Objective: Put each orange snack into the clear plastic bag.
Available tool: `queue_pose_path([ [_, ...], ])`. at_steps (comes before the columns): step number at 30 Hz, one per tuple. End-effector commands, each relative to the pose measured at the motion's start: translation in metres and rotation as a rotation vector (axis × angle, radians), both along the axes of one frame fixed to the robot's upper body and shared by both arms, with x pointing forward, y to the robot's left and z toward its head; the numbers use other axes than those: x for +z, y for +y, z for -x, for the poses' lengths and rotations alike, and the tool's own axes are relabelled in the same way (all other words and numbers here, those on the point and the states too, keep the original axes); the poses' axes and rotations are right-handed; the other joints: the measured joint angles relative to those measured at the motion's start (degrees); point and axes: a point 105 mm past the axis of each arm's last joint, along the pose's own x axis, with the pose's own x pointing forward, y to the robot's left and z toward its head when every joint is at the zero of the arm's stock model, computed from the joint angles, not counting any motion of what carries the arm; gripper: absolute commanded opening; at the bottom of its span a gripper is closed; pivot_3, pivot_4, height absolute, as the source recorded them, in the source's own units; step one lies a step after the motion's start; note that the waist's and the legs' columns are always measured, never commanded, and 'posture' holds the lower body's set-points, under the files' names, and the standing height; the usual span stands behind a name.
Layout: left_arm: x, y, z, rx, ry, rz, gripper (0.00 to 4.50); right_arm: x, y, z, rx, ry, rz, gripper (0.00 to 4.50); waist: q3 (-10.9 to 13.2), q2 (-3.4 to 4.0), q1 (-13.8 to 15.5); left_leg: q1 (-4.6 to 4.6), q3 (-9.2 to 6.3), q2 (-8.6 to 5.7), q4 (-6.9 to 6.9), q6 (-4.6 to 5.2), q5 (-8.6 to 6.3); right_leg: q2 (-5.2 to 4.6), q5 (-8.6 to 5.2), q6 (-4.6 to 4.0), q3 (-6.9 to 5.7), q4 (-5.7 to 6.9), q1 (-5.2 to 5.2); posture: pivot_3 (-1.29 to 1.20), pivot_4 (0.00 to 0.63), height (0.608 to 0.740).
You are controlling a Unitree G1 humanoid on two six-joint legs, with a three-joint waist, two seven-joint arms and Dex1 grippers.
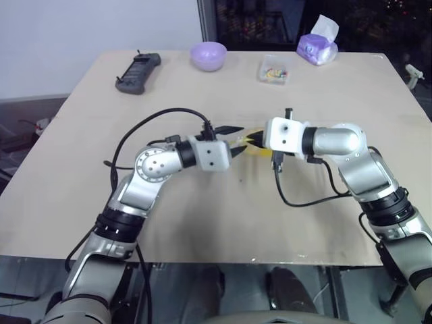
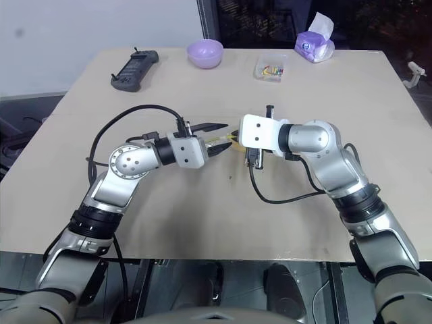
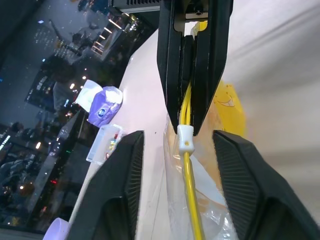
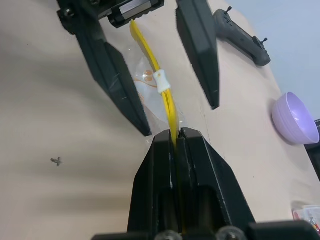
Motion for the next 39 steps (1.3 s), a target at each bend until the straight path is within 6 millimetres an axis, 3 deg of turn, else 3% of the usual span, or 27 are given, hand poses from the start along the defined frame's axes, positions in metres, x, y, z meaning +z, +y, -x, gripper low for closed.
queue_pose_path([
  [1, 0.005, 0.001, 0.003, -0.008, -0.029, -0.001, 2.20, 0.011, 0.001, 0.001, 0.008, -0.045, -0.016, 0.00, 0.00, 0.00, 0.00, 0.00, 0.00, 0.00, 0.00, 0.00, 0.00, 0.00, 0.00, 0.00, 0.00, 0.00, 0.00, 0.00, 0.150, 0.740],
  [14, 0.005, 0.008, 0.001, 0.017, -0.032, -0.018, 2.20, 0.011, -0.004, -0.001, -0.009, -0.050, -0.011, 0.00, 0.00, 0.00, 0.00, 0.00, 0.00, 0.00, 0.00, 0.00, 0.00, 0.00, 0.00, 0.00, 0.00, 0.00, 0.00, 0.00, 0.150, 0.740],
  [15, 0.005, 0.008, 0.001, 0.013, -0.036, -0.015, 1.81, 0.011, -0.003, -0.001, -0.008, -0.050, -0.011, 0.00, 0.00, 0.00, 0.00, 0.00, 0.00, 0.00, 0.00, 0.00, 0.00, 0.00, 0.00, 0.00, 0.00, 0.00, 0.00, 0.00, 0.150, 0.740],
  [17, 0.006, 0.006, 0.002, 0.008, -0.038, -0.012, 1.52, 0.011, -0.003, -0.001, -0.006, -0.049, -0.012, 0.00, 0.00, 0.00, 0.01, 0.00, 0.00, 0.00, 0.00, 0.00, 0.00, 0.00, 0.00, 0.00, 0.00, 0.00, 0.00, 0.00, 0.150, 0.740],
  [20, 0.005, 0.006, 0.002, 0.007, -0.036, -0.013, 0.21, 0.011, -0.003, -0.001, -0.006, -0.047, -0.013, 0.00, 0.00, 0.00, 0.01, 0.00, 0.00, 0.00, 0.00, 0.00, 0.00, 0.00, 0.00, 0.00, 0.00, 0.00, 0.00, 0.00, 0.150, 0.740],
  [26, 0.004, 0.007, 0.001, 0.009, -0.033, -0.016, 0.10, 0.012, -0.004, -0.001, -0.023, -0.037, -0.024, 0.00, 0.00, 0.00, 0.01, 0.00, 0.00, 0.00, 0.00, 0.00, 0.00, 0.00, 0.00, 0.00, 0.00, 0.00, 0.00, 0.00, 0.150, 0.740],
  [29, 0.004, 0.006, 0.001, 0.008, -0.033, -0.016, 0.00, 0.015, -0.004, 0.002, -0.013, -0.019, -0.041, 0.94, 0.00, 0.00, 0.01, 0.00, 0.00, 0.00, 0.00, 0.00, 0.00, 0.00, 0.00, 0.00, 0.00, 0.00, 0.00, 0.00, 0.150, 0.740],
  [33, 0.004, 0.006, 0.001, 0.007, -0.034, -0.015, 0.00, 0.020, 0.001, 0.003, -0.008, -0.057, -0.048, 2.75, 0.00, 0.00, -0.01, 0.00, 0.00, 0.00, 0.00, 0.00, 0.00, 0.00, 0.00, 0.00, 0.00, 0.00, 0.00, 0.00, 0.150, 0.740],
  [39, 0.004, 0.004, 0.000, 0.006, -0.032, -0.014, 0.00, 0.022, 0.013, 0.013, 0.051, -0.046, -0.069, 2.75, 0.00, 0.00, -0.03, 0.00, -0.01, 0.00, 0.00, 0.00, 0.00, 0.00, 0.00, 0.00, 0.00, 0.01, 0.00, 0.00, 0.150, 0.740],
])
